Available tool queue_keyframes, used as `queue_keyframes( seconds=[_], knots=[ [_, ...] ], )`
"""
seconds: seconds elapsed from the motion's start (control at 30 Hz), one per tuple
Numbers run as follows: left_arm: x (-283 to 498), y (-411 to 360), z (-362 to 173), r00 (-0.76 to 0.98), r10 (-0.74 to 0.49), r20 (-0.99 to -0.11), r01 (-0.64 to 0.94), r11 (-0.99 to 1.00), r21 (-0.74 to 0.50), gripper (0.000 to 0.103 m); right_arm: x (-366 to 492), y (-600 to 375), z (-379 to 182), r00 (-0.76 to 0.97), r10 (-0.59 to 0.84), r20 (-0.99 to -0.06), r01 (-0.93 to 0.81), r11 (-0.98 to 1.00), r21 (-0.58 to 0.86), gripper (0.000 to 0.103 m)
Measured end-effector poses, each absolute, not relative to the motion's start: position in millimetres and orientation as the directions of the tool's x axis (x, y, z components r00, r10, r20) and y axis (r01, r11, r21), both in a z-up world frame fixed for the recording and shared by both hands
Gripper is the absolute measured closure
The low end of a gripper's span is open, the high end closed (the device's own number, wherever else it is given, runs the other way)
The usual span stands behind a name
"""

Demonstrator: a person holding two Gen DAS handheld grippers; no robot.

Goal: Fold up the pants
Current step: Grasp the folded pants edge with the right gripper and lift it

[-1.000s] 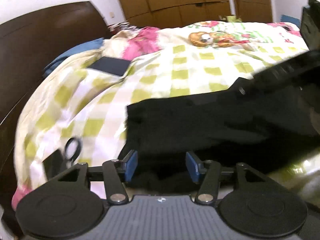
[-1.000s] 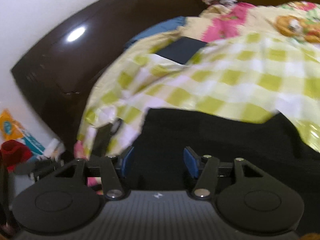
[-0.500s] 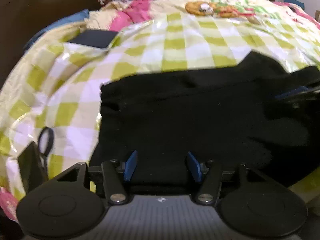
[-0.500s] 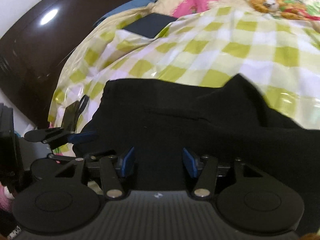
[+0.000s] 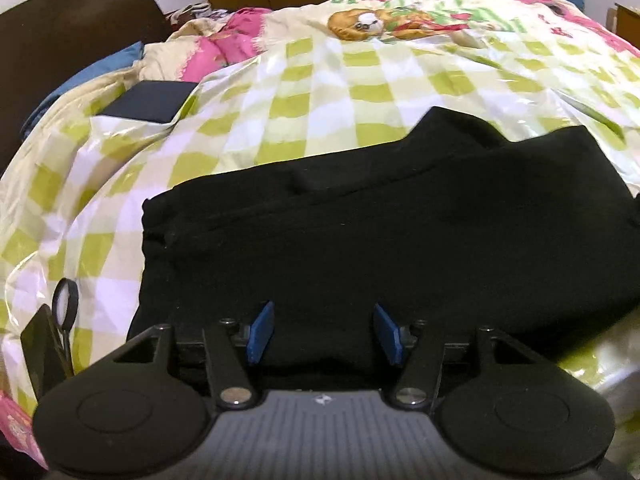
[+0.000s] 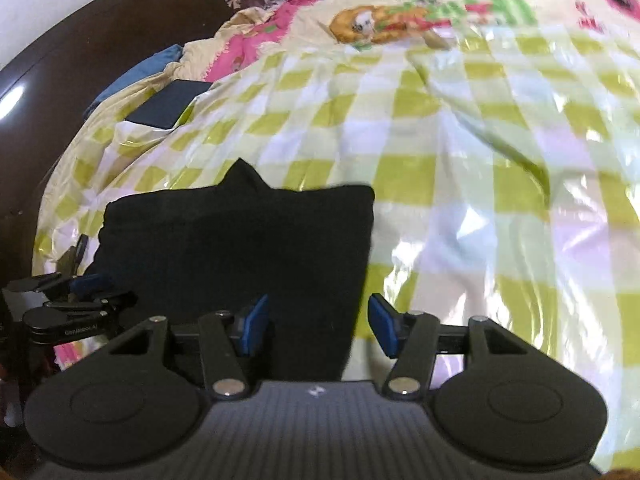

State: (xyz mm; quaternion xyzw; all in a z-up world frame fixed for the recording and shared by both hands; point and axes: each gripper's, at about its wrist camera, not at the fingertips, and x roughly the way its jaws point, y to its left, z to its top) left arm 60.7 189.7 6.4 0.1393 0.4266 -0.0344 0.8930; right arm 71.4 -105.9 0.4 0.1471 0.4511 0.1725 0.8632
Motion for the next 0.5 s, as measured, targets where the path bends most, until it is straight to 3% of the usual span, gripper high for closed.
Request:
queue_keyframes(
  seconds=[0.07, 0.23, 0.33, 0.5],
  knots=[
    [60, 189, 3, 0.631, 0.063, -0.773, 0.184, 0.956, 0.229, 0.034, 74, -111, -14, 0.514, 0.446, -0.733, -0.136, 0.886, 0.444, 0.043],
    [61, 185, 8, 0.635, 0.06, -0.77, 0.185, 0.956, 0.227, 0.034, 89, -118, -39, 0.496, 0.595, -0.633, -0.098, 0.763, 0.639, 0.042],
    [63, 177, 8, 0.636, 0.041, -0.77, 0.23, 0.943, 0.24, 0.033, 105, -121, -53, 0.457, 0.672, -0.582, -0.15, 0.704, 0.694, 0.034],
    [73, 173, 3, 0.626, 0.044, -0.779, 0.233, 0.943, 0.24, 0.033, 112, -131, -54, 0.454, 0.772, -0.445, -0.118, 0.547, 0.829, 0.039]
  ],
)
